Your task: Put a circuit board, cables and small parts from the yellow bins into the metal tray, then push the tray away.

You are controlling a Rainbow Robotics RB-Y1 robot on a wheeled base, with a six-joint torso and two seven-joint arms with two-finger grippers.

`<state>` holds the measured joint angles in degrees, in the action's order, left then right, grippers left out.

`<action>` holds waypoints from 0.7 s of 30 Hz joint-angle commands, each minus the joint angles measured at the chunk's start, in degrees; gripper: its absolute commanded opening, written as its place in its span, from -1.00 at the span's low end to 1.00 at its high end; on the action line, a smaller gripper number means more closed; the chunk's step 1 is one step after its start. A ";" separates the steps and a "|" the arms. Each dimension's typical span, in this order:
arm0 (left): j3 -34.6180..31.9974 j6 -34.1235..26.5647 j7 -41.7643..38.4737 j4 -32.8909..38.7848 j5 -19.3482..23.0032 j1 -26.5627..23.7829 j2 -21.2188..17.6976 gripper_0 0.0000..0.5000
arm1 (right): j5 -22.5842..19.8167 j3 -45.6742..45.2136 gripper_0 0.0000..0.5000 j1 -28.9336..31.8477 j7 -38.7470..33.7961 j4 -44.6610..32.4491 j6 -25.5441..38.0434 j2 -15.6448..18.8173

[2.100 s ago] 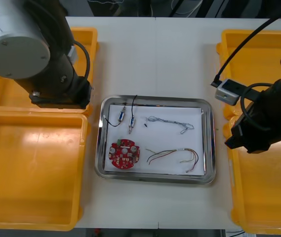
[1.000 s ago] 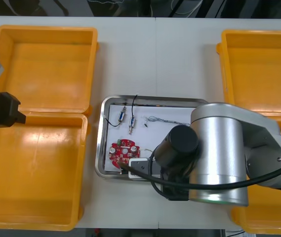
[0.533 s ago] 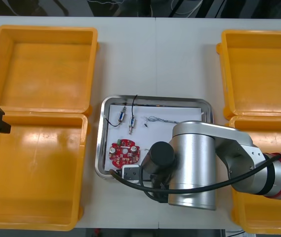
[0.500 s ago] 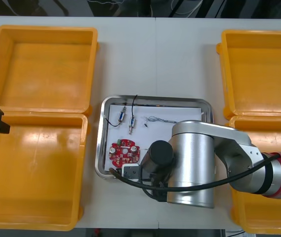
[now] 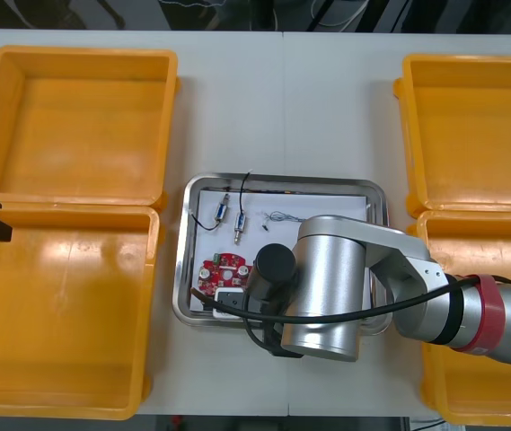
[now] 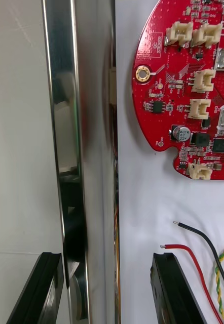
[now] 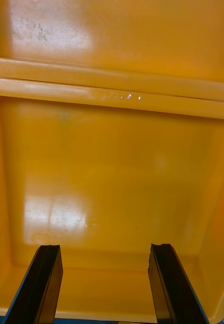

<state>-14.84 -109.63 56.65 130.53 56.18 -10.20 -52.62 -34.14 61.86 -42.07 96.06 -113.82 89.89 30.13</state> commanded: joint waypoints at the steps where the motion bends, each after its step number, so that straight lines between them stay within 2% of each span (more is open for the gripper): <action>1: -1.86 -0.37 5.22 1.57 -0.46 0.88 -1.17 1.00 | -0.05 0.45 1.00 1.02 -0.43 -2.37 0.55 -0.16; 7: -1.86 -0.37 5.22 1.57 -0.46 0.88 -1.17 1.00 | -0.40 0.45 1.00 1.82 -0.52 -5.62 1.70 1.59; 21: -1.86 -0.37 5.22 1.57 -0.46 0.88 -1.17 1.00 | 6.72 0.45 1.00 6.83 0.01 -6.32 2.13 0.19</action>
<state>-14.85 -109.63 56.66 130.56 56.18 -10.20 -52.62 -28.58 61.86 -37.13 96.05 -118.08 91.51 30.88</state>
